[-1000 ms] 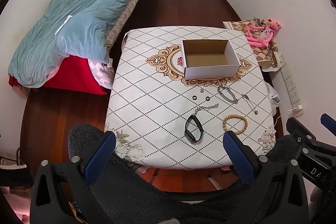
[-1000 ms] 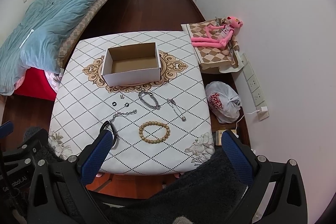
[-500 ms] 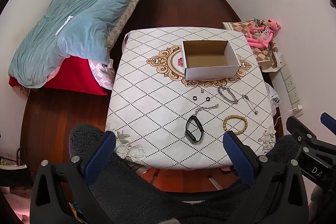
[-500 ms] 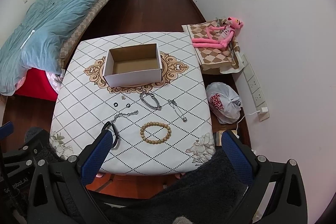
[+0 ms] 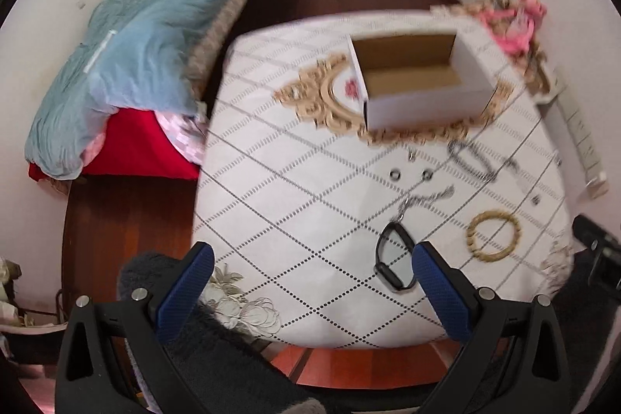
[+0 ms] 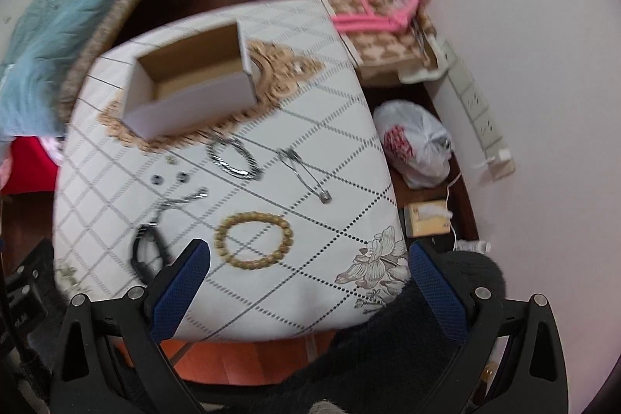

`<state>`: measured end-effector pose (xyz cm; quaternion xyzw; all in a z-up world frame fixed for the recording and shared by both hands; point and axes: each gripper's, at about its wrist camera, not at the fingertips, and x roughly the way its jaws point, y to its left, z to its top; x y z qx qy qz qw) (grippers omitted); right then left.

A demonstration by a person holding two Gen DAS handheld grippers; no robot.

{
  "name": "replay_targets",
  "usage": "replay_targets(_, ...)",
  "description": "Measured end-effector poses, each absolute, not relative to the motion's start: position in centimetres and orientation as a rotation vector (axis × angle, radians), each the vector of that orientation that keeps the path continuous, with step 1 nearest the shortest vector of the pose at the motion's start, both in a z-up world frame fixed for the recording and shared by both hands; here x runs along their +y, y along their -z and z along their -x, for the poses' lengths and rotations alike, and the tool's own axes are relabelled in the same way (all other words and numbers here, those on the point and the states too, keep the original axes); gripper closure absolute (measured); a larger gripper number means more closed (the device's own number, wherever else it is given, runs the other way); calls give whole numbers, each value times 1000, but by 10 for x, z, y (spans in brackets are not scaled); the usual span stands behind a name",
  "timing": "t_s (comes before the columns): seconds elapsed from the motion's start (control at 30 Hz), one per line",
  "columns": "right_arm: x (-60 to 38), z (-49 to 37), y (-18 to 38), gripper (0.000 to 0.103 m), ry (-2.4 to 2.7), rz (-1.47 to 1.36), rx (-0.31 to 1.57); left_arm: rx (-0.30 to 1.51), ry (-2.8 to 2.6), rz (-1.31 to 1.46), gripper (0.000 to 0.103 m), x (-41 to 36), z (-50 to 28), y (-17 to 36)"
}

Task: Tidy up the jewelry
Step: 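Grasp the black watch band with the left gripper while the right gripper grasps the wooden bead bracelet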

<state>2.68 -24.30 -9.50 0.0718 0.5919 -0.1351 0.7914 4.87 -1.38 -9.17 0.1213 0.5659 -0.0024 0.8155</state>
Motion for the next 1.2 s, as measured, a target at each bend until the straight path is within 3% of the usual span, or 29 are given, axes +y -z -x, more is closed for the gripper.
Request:
replay_targets(0.2, -258, -43, 157, 13, 310, -199, 1366, 1338, 41, -250, 0, -20, -64, 150)
replay_targets(0.4, -255, -47, 194, 19, 290, -215, 1428, 1434, 79, -151, 2, -16, -69, 195)
replay_targets(0.47, -254, -48, 202, 22, 280, -224, 1441, 1464, 95, -109, 22, -15, -69, 205)
replay_targets(0.6, -252, -50, 213, 27, 270, -239, 1457, 1505, 114, -57, 49, -15, -71, 220)
replay_targets(0.63, -252, -50, 216, 29, 266, -242, 1458, 1505, 120, -59, 62, -16, -70, 222)
replay_targets(0.7, -252, -51, 221, 35, 257, -254, 1468, 1474, 128, -93, 73, -21, -69, 221)
replay_targets(0.77, -251, -51, 226, 39, 255, -257, 1479, 1460, 145, -112, 91, -24, -69, 221)
replay_targets(0.87, -246, -49, 225, 46, 261, -219, 1457, 1439, 146, -136, 93, -24, -69, 224)
replay_targets(0.93, -244, -47, 223, 61, 254, -206, 1432, 1420, 141, -159, 93, -25, -66, 223)
replay_targets(1.0, -243, -46, 220, 86, 254, -201, 1410, 1411, 139, -158, 93, -27, -65, 224)
replay_targets(1.03, -242, -46, 219, 92, 254, -202, 1405, 1410, 139, -156, 93, -26, -65, 224)
replay_targets(1.2, -245, -45, 216, 94, 234, -278, 1389, 1402, 141, -143, 93, -20, -66, 223)
